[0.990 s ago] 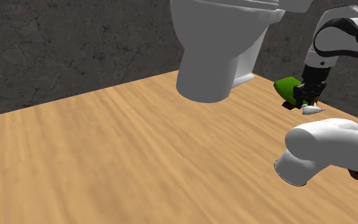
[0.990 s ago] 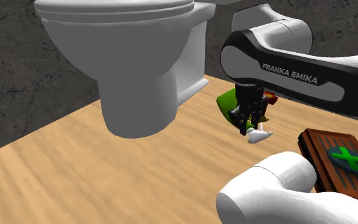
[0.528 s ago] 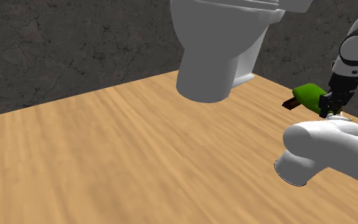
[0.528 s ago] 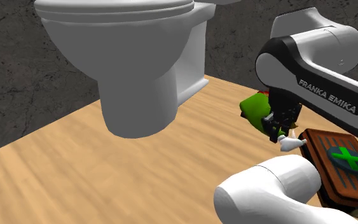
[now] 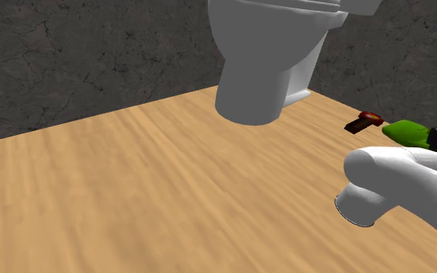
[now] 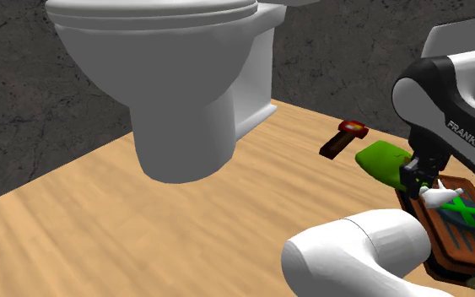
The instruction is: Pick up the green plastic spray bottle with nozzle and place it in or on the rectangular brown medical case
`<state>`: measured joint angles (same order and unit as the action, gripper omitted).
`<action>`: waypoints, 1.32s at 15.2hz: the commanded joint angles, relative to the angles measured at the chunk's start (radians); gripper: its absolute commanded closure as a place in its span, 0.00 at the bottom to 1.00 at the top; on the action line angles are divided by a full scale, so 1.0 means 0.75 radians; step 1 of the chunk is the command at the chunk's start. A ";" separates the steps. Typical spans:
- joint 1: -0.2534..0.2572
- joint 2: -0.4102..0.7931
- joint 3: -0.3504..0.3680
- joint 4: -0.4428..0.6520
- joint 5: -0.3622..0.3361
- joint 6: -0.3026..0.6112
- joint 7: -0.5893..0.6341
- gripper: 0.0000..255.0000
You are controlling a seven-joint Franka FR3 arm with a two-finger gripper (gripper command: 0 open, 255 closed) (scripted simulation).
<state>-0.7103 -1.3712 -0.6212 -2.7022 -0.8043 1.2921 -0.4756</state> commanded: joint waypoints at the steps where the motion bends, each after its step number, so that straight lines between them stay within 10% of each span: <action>1: -0.034 -0.027 -0.062 0.025 -0.082 -0.016 -0.080 1.00; 11: -0.073 -0.027 -0.369 0.289 -0.440 -0.014 -0.442 1.00; 20: -0.118 -0.082 -0.499 0.171 -0.557 0.063 -0.419 1.00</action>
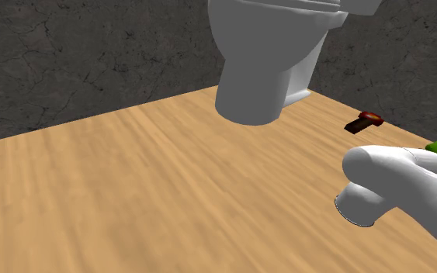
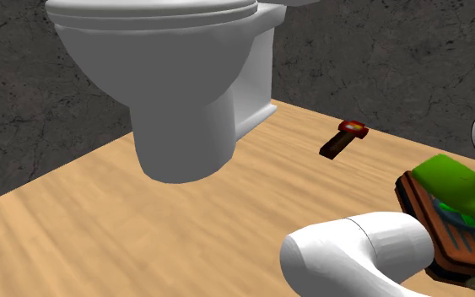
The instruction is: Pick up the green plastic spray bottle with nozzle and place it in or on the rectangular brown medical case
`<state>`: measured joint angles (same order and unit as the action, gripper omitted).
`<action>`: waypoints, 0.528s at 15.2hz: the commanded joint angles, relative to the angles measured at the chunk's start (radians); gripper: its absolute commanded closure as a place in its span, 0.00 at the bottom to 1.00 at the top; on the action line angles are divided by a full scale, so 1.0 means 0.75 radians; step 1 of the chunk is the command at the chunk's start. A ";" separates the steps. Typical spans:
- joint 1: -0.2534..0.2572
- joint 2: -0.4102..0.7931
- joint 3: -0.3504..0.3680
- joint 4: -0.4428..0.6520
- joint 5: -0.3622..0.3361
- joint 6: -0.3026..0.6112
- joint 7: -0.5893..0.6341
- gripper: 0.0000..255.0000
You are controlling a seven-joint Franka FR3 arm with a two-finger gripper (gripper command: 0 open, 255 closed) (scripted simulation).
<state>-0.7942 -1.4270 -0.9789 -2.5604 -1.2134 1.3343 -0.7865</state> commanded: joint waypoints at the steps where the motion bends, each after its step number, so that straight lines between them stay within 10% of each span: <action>1: -0.011 -0.014 -0.038 -0.031 -0.026 0.015 -0.001 1.00; 8: -0.009 -0.030 -0.056 -0.043 -0.048 0.014 0.005 1.00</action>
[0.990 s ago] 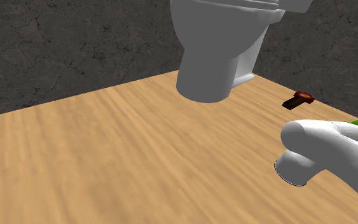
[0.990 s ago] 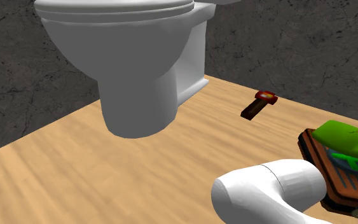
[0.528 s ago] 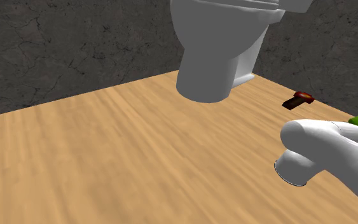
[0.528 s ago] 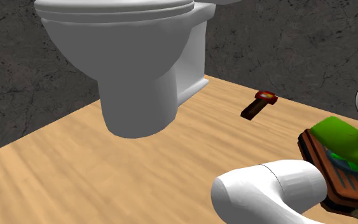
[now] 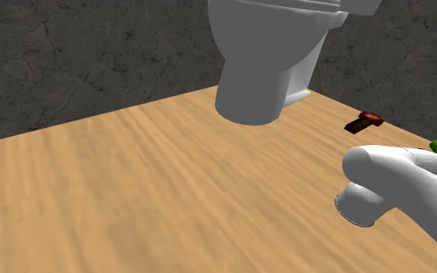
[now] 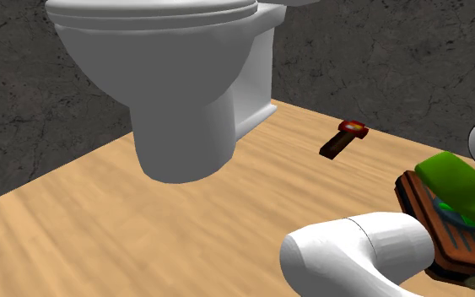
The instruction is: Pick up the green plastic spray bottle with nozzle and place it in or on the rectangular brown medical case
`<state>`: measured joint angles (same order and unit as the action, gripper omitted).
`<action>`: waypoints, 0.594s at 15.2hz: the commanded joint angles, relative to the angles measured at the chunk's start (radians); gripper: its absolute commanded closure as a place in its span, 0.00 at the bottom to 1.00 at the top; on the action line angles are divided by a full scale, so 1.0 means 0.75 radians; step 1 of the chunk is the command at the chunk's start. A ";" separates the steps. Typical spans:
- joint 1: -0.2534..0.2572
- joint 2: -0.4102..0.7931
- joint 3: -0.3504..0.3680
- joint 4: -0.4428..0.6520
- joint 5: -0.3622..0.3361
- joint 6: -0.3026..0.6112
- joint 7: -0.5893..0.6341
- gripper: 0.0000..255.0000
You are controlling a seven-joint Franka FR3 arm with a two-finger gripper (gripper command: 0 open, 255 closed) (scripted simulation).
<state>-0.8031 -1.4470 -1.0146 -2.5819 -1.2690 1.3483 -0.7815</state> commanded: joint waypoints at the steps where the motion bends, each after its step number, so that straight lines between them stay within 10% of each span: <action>1: 0.004 -0.005 -0.008 -0.014 0.026 -0.006 -0.002 1.00; 2: 0.005 -0.007 -0.008 -0.014 0.025 -0.009 -0.001 1.00; 3: 0.005 -0.007 -0.005 -0.016 0.028 -0.010 0.002 0.00; 9: 0.019 0.006 0.035 0.009 0.065 -0.029 0.002 0.00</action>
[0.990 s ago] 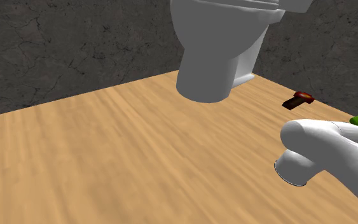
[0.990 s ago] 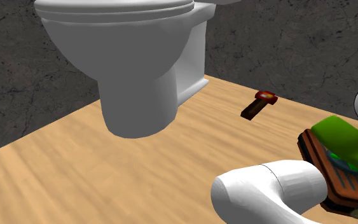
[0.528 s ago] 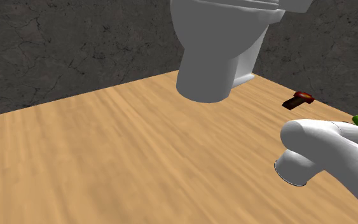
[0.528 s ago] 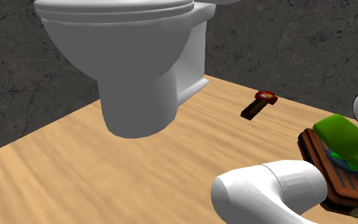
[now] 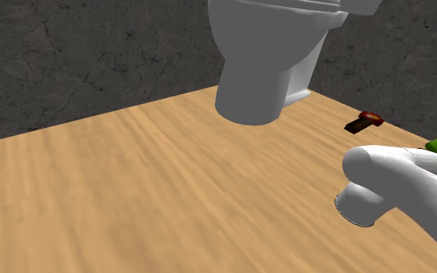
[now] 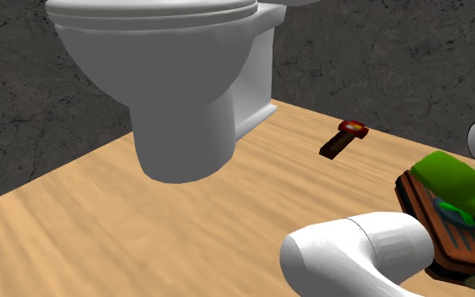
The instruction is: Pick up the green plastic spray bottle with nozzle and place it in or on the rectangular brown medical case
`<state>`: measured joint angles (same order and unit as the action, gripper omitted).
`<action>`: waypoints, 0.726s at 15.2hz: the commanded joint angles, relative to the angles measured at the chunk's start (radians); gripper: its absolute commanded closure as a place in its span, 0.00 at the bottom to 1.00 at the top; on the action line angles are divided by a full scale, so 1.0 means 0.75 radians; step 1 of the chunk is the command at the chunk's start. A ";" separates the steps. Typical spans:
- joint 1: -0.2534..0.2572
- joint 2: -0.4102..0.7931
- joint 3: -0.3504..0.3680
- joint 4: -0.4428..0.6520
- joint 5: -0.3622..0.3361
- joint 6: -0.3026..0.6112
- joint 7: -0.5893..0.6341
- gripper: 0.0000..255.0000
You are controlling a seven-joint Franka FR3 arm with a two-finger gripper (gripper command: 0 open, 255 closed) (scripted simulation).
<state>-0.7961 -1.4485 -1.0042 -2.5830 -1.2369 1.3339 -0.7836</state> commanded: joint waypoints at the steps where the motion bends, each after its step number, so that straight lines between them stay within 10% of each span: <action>1: 0.024 0.023 0.062 0.035 0.062 -0.031 0.007 0.00; 11: 0.049 0.053 0.133 0.084 0.129 -0.067 0.011 0.00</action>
